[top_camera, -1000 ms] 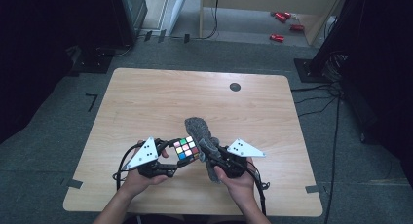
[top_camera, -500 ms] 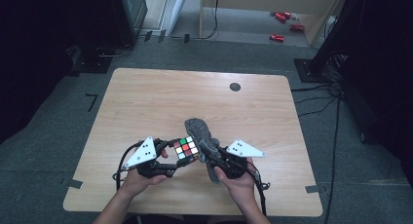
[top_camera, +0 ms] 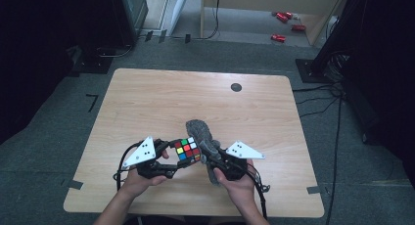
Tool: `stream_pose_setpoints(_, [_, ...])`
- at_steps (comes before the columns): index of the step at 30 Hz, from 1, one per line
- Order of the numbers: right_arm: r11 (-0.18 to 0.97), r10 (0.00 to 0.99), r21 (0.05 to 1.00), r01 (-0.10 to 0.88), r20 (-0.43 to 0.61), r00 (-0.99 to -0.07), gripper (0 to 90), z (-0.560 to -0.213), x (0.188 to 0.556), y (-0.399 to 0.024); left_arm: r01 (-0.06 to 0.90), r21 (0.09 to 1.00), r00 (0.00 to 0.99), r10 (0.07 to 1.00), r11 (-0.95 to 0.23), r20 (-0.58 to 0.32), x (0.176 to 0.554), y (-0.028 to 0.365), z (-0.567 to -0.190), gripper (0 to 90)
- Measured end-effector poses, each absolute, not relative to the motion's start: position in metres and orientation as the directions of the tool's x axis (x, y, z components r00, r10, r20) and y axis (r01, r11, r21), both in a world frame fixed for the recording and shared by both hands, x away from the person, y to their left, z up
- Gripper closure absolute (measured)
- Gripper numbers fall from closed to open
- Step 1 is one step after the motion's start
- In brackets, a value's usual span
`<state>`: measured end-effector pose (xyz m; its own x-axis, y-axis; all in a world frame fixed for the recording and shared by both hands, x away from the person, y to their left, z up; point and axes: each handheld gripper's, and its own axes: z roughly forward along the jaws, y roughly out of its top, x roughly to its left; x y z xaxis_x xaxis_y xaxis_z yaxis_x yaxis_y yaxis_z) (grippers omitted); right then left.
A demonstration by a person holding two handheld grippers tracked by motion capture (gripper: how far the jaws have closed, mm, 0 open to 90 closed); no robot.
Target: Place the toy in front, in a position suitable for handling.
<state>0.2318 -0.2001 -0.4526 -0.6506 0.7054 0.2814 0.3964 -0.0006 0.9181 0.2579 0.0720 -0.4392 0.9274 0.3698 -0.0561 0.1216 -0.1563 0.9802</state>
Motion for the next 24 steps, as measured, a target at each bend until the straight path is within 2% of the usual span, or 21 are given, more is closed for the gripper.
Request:
stream_pose_setpoints(4, [0.025,0.711,0.925,0.379,0.25,-0.658,71.0,-0.447,0.228,-0.195,0.149,0.979,0.917,0.391,-0.141,-0.083,0.263,0.077,-0.445,35.0])
stream_pose_setpoints(8, [-0.022,0.698,0.939,0.344,0.26,-0.667,71.0,-0.435,0.225,-0.201,0.148,0.975,0.932,0.353,-0.164,-0.082,0.259,0.069,-0.445,35.1])
stream_pose_setpoints(13, [-0.035,0.691,0.914,0.404,0.314,-0.651,71.0,-0.449,0.232,-0.202,0.135,0.979,0.926,0.372,-0.154,-0.069,0.258,0.07,-0.441,35.1])
stream_pose_setpoints(18, [0.019,0.698,0.917,0.399,0.274,-0.662,71.1,-0.449,0.231,-0.195,0.163,0.978,0.915,0.391,-0.133,-0.099,0.263,0.077,-0.443,35.0])
stream_pose_setpoints(21, [-0.002,0.692,0.929,0.369,0.268,-0.67,71.2,-0.438,0.228,-0.2,0.145,0.969,0.923,0.381,-0.201,-0.059,0.261,0.07,-0.446,35.0])
stream_pose_setpoints(24, [-0.024,0.69,0.929,0.37,0.283,-0.666,71.2,-0.438,0.229,-0.204,0.13,0.972,0.923,0.381,-0.195,-0.047,0.258,0.067,-0.443,35.0])
